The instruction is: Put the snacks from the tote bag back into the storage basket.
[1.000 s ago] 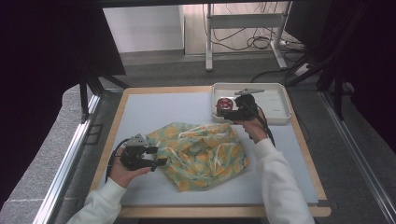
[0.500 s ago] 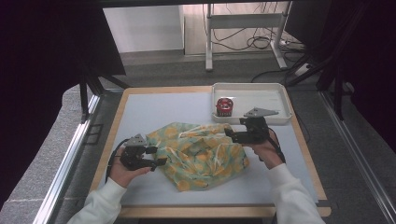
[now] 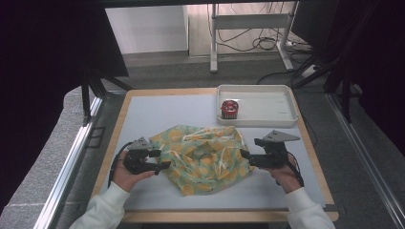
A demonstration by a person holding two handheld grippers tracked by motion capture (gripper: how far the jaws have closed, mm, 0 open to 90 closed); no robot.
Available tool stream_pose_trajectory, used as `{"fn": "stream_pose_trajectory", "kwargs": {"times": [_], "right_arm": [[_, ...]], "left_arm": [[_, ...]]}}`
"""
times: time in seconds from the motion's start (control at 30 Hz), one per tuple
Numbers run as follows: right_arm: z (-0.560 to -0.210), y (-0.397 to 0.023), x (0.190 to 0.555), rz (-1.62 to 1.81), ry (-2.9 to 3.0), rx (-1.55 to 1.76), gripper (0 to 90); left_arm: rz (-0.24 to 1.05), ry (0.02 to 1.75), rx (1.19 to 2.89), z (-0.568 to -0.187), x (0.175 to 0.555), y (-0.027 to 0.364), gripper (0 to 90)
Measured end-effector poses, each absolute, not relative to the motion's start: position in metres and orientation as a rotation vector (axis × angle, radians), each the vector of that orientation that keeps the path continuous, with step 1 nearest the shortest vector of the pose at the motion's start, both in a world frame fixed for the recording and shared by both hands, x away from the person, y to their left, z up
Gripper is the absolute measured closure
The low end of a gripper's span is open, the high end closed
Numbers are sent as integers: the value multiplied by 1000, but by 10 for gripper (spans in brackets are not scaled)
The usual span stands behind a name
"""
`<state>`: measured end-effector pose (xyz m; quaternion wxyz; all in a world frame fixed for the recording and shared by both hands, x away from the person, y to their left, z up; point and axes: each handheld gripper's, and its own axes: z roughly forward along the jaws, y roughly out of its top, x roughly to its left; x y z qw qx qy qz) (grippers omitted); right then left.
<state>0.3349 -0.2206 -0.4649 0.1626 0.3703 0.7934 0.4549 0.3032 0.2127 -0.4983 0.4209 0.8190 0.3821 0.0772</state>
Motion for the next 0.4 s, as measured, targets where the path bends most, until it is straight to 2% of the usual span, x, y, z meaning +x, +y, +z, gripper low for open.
{"fn": "stream_pose_trajectory", "kwargs": {"times": [0.4], "right_arm": [[-466,-221,332,1324,2266,1011,251]], "left_arm": [[200,958,2048,-498,303,214,322]]}}
